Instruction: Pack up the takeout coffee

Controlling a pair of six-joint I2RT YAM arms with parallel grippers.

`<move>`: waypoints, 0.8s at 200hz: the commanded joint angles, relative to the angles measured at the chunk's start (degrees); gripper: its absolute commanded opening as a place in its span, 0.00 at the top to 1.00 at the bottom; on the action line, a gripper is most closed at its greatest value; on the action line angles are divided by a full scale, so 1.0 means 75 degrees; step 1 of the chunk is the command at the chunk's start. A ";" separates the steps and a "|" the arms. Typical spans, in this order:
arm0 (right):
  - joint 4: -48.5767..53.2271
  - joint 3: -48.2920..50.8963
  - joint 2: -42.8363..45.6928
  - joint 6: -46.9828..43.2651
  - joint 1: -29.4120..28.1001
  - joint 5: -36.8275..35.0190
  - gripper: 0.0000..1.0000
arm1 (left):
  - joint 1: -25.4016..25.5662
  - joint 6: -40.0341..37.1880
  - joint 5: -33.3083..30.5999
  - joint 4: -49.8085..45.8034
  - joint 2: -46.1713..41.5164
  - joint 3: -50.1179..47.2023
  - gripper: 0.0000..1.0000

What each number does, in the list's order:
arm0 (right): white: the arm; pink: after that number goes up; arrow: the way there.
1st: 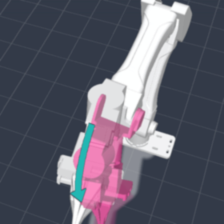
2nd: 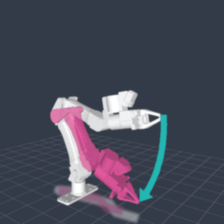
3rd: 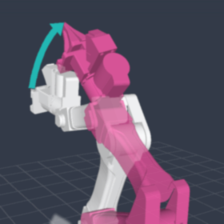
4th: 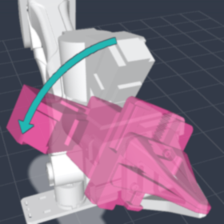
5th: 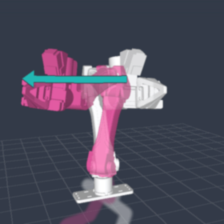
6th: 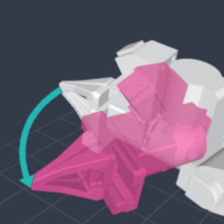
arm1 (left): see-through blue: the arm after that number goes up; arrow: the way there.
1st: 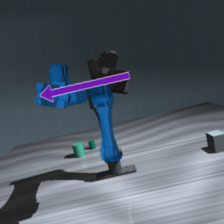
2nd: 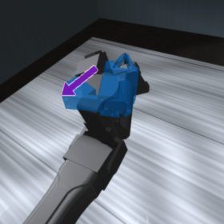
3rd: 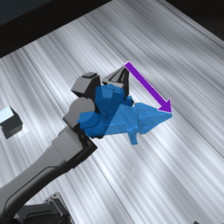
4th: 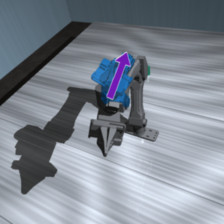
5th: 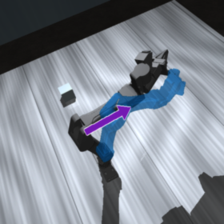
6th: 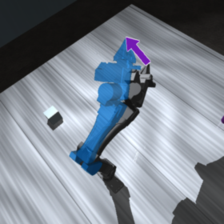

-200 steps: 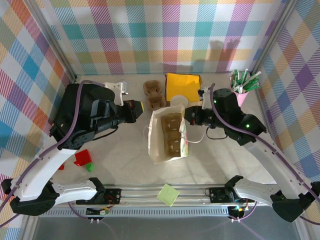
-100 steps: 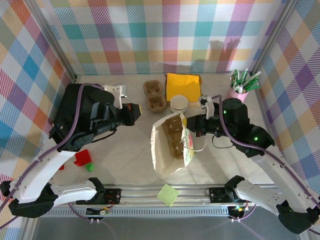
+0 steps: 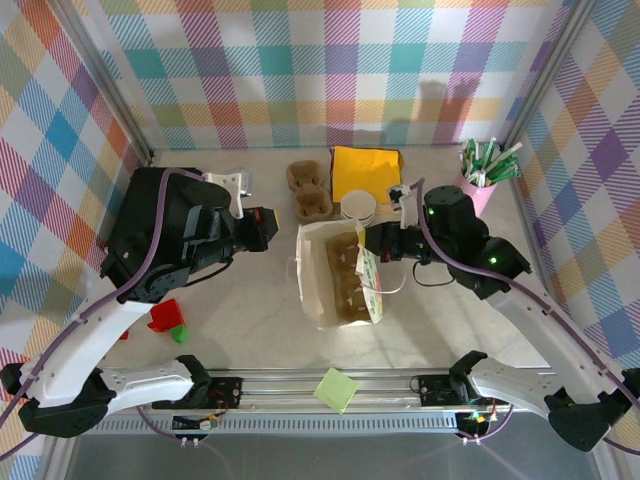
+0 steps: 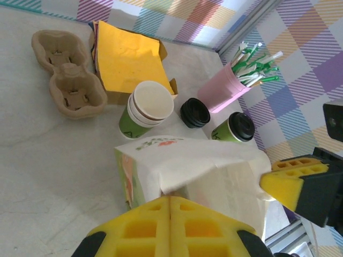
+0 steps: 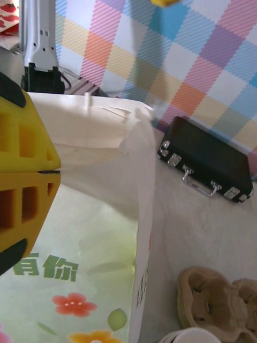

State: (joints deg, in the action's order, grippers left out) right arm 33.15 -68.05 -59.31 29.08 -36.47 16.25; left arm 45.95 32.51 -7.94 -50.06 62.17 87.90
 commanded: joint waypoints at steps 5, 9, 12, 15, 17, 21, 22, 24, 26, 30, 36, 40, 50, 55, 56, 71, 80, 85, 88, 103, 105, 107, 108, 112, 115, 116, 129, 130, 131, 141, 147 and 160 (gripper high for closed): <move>0.0280 -0.0271 -0.0295 0.0046 -0.0048 -0.0505 0.98 | -0.0091 0.0147 -0.0068 -0.0169 -0.0058 -0.0210 1.00; 0.0316 -0.0288 -0.0342 0.0020 -0.0037 -0.0520 0.98 | -0.0089 0.0146 -0.0073 -0.0167 -0.0060 -0.0231 1.00; 0.0331 -0.0298 -0.0374 0.0021 -0.0026 -0.0525 0.98 | -0.0102 0.0161 -0.0077 -0.0163 -0.0058 -0.0244 1.00; 0.0343 -0.0313 -0.0406 0.0014 -0.0019 -0.0542 0.97 | -0.0102 0.0165 -0.0085 -0.0162 -0.0058 -0.0254 1.00; 0.0351 -0.0319 -0.0426 0.0008 -0.0023 -0.0568 0.97 | -0.0098 0.0165 -0.0088 -0.0155 -0.0062 -0.0263 1.00; 0.0373 -0.0330 -0.0461 0.0017 -0.0013 -0.0636 0.97 | -0.0103 0.0165 -0.0083 -0.0157 -0.0042 -0.0280 1.00; 0.0385 -0.0333 -0.0472 0.0021 -0.0013 -0.0657 0.97 | -0.0109 0.0165 -0.0086 -0.0157 -0.0047 -0.0275 1.00; 0.0400 -0.0356 -0.0495 0.0024 -0.0013 -0.0694 0.97 | -0.0108 0.0165 -0.0080 -0.0157 -0.0047 -0.0272 1.00; 0.0421 -0.0365 -0.0515 0.0025 -0.0004 -0.0723 0.97 | -0.0111 0.0165 -0.0078 -0.0157 -0.0042 -0.0285 1.00; 0.0467 -0.0393 -0.0553 0.0028 0.0008 -0.0766 0.96 | -0.0109 0.0164 -0.0088 -0.0162 -0.0023 -0.0296 1.00; 0.0526 -0.0432 -0.0615 0.0018 0.0021 -0.0840 0.96 | -0.0125 0.0165 -0.0089 -0.0177 -0.0011 -0.0301 1.00; 0.0577 -0.0463 -0.0659 0.0022 0.0033 -0.0899 0.96 | -0.0126 0.0168 -0.0085 -0.0183 0.0000 -0.0300 1.00; 0.0739 -0.0571 -0.0772 0.0023 0.0084 -0.1087 0.95 | -0.0144 0.0177 -0.0066 -0.0192 0.0027 -0.0313 1.00; 0.0795 -0.0612 -0.0821 0.0008 0.0103 -0.1130 0.94 | -0.0144 0.0173 -0.0055 -0.0179 0.0037 -0.0328 1.00; 0.0807 -0.0621 -0.0834 0.0011 0.0109 -0.1138 0.94 | -0.0141 0.0175 -0.0061 -0.0180 0.0040 -0.0323 1.00; 0.1046 -0.0801 -0.1031 -0.0015 0.0196 -0.1331 0.87 | -0.0160 0.0177 -0.0077 -0.0191 0.0065 -0.0343 1.00; 0.1180 -0.0900 -0.1138 -0.0026 0.0242 -0.1414 0.86 | -0.0179 0.0188 -0.0070 -0.0203 0.0087 -0.0355 1.00; 0.1244 -0.0970 -0.1198 -0.0037 0.0262 -0.1417 0.83 | -0.0185 0.0188 -0.0076 -0.0204 0.0110 -0.0353 1.00; 0.1294 -0.1018 -0.1239 -0.0037 0.0268 -0.1417 0.82 | -0.0186 0.0188 -0.0073 -0.0204 0.0112 -0.0367 1.00; 0.1539 -0.1285 -0.1397 -0.0043 0.0292 -0.1540 0.74 | -0.0202 0.0177 -0.0063 -0.0216 0.0135 -0.0379 1.00; 0.1582 -0.1333 -0.1415 -0.0039 0.0292 -0.1573 0.73 | -0.0207 0.0171 -0.0059 -0.0224 0.0136 -0.0377 1.00; 0.1628 -0.1377 -0.1434 -0.0035 0.0292 -0.1608 0.72 | -0.0206 0.0175 -0.0049 -0.0227 0.0136 -0.0376 1.00; 0.1651 -0.1402 -0.1439 -0.0040 0.0292 -0.1630 0.72 | -0.0213 0.0176 -0.0052 -0.0227 0.0136 -0.0376 1.00; 0.1764 -0.1501 -0.1481 -0.0025 0.0302 -0.1701 0.69 | -0.0218 0.0186 -0.0048 -0.0232 0.0147 -0.0372 1.00; 0.1873 -0.1597 -0.1514 -0.0028 0.0304 -0.1773 0.67 | -0.0213 0.0188 -0.0037 -0.0244 0.0148 -0.0370 1.00; 0.1908 -0.1629 -0.1526 -0.0025 0.0304 -0.1794 0.67 | -0.0211 0.0188 -0.0034 -0.0247 0.0154 -0.0373 1.00; 0.2444 -0.2113 -0.1668 0.0010 0.0316 -0.2068 0.58 | -0.0222 0.0185 -0.0044 -0.0305 0.0161 -0.0355 1.00; 0.2526 -0.2169 -0.1690 0.0009 0.0316 -0.2101 0.57 | -0.0216 0.0187 -0.0049 -0.0307 0.0160 -0.0348 1.00; 0.2569 -0.2214 -0.1696 0.0011 0.0316 -0.2122 0.57 | -0.0218 0.0182 -0.0052 -0.0314 0.0172 -0.0344 1.00; 0.2945 -0.2541 -0.1746 0.0026 0.0316 -0.2342 0.52 | -0.0227 0.0181 -0.0092 -0.0372 0.0183 -0.0332 1.00; 0.3239 -0.2779 -0.1779 0.0039 0.0335 -0.2529 0.49 | -0.0232 0.0180 -0.0115 -0.0399 0.0189 -0.0318 1.00; 0.3719 -0.3185 -0.1806 0.0007 0.0405 -0.2795 0.46 | -0.0229 0.0148 -0.0146 -0.0448 0.0194 -0.0325 1.00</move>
State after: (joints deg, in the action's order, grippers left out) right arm 51.62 -85.82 -73.10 29.47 -34.22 0.71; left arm 44.77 33.43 -8.19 -51.33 63.37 85.62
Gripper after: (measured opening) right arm 0.521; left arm 0.048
